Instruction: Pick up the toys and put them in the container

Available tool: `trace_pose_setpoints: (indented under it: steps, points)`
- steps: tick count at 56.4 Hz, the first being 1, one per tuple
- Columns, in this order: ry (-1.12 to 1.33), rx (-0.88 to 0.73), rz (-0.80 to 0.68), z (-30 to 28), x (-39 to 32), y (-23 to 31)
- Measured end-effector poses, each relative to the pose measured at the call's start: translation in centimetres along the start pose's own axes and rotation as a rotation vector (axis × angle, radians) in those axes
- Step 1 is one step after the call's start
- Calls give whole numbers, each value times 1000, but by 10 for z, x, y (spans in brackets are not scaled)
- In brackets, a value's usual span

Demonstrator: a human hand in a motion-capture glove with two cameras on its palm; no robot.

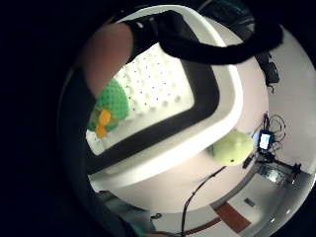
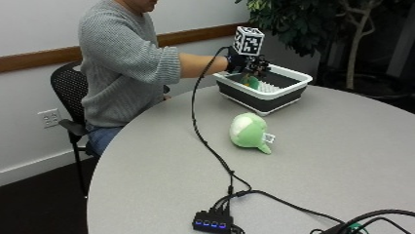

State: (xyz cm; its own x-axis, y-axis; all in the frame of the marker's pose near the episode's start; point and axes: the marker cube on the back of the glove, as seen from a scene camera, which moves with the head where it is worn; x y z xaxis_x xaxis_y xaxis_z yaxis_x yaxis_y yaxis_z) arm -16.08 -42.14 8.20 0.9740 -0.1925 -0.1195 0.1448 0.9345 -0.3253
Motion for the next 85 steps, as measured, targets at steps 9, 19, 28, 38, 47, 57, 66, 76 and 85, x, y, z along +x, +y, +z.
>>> trace_pose_setpoints:
  steps: [9,19,28,38,47,57,66,76,85]
  points:
    - [28,24,1,-5,12,14]
    - [75,65,26,-33,70,41]
    - [98,66,242,-56,181,71]
    - [82,62,519,-55,263,100]
    - [34,32,564,-25,278,97]
    - [-39,-148,607,69,286,92]
    - [-40,-97,610,93,282,89]
    - [-23,-70,618,95,282,90]
    - [-4,70,636,92,280,88]
